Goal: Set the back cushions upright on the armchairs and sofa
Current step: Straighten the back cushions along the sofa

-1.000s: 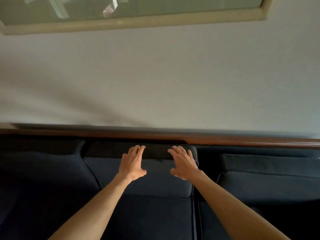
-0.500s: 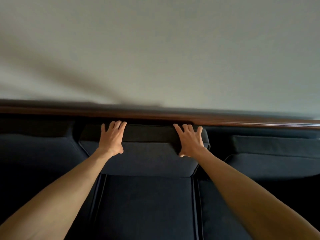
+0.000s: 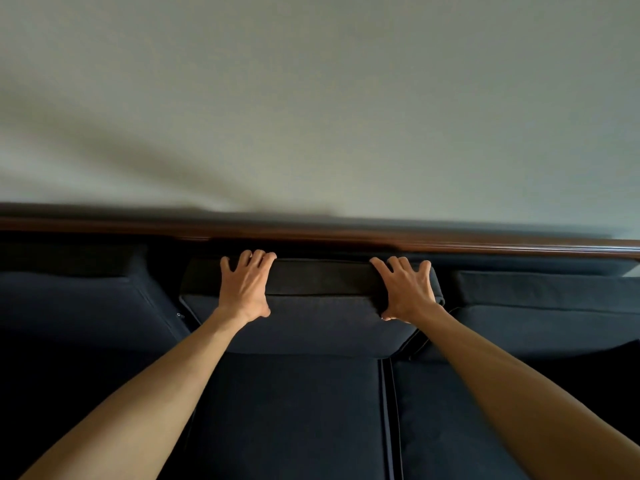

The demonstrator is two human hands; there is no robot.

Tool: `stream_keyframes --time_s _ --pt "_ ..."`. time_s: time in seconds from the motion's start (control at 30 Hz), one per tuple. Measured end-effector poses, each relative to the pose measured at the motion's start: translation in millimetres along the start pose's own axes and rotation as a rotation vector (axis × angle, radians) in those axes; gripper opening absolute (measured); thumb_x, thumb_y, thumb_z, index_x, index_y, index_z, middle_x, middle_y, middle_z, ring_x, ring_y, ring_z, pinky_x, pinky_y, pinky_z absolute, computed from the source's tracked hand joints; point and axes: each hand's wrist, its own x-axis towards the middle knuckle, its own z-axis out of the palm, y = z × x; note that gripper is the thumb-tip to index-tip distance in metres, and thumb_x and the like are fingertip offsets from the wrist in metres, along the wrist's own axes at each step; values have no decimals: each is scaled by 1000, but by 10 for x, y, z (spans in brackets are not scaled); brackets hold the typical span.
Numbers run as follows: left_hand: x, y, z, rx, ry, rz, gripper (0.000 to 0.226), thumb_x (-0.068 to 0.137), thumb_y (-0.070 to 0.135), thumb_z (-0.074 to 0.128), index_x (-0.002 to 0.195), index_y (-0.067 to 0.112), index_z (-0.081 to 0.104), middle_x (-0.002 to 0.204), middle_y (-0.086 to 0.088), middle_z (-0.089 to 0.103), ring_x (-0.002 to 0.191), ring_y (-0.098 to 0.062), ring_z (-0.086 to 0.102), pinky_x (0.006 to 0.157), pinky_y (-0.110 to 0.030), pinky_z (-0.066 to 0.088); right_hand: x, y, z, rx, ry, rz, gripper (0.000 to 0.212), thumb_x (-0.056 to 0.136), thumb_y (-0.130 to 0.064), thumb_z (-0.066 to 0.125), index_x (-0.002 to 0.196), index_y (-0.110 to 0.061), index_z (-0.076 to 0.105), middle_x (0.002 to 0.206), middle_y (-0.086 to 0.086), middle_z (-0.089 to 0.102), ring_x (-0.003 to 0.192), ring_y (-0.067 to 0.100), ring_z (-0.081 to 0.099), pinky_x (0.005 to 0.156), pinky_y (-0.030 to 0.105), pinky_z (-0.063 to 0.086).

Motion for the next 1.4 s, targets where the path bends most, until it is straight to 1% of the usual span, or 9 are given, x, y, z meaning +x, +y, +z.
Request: stream_keyframes --time_s 0.2,0.3,0.43,0.63,0.8,0.97,1.07,1.2,1.4 --pt "-18 7 35 -49 -17 -13 121 55 42 90 149 20 17 151 -4 28 144 -30 20 114 -63 19 -38 -166 -93 44 -57 70 130 65 -47 84 155 -21 -6 156 12 18 146 31 16 109 67 20" --pt "-49 259 34 -135 -20 4 123 66 49 80 154 18 0 161 -7 7 149 -33 1 115 -64 3 -71 -515 -146 177 -3 -37 131 69 -40 81 154 -18 -16 164 6 -11 151 27 -10 112 70 6" --pt "-185 677 140 -182 32 184 117 77 32 71 153 14 -16 162 -4 -19 148 -23 -21 120 -53 -5 -83 -858 -62 218 44 -173 128 72 -38 76 153 -19 -21 161 -2 -26 147 22 -26 116 64 -7" --pt "-365 -76 290 -163 95 2 130 58 28 80 155 11 -5 162 -6 -13 150 -22 -11 122 -42 0 -261 7 192 198 46 53 125 67 -39 73 155 -16 -13 165 1 -12 151 18 -15 122 48 -4" --pt "-349 -242 88 -132 -50 -234 124 69 39 73 153 6 -12 162 -11 -19 149 -26 -17 119 -48 -8 -231 99 31 193 -86 202 123 73 -45 70 153 -6 -15 163 10 -19 149 26 -19 113 67 -10" --pt "-367 811 174 -191 24 157 122 71 29 75 153 11 -14 161 -5 -19 149 -22 -15 122 -46 -5 -298 -767 25 266 62 -93 124 69 -35 73 154 -13 -14 163 3 -20 149 19 -21 119 53 -11" --pt "-406 331 273 -146 74 43 124 64 26 79 155 11 -5 163 -8 -9 151 -23 -7 122 -42 0 -466 -330 250 188 107 11 131 62 -36 78 155 -14 -11 164 2 -17 150 19 -15 121 50 -7" --pt "-556 -383 268 -136 -1 -135 120 71 20 74 153 10 -13 161 -6 -18 150 -22 -13 122 -41 -1 -568 117 328 211 7 141 129 67 -33 74 152 -17 -21 160 -1 -28 148 17 -23 120 58 -3" --pt "-595 -380 -29 -249 -79 -160 91 88 24 61 156 13 1 164 -5 -4 151 -22 -6 121 -47 1 -480 -478 -161 342 -74 205 107 76 -35 67 155 -9 1 164 11 -7 151 28 -11 111 69 -8"
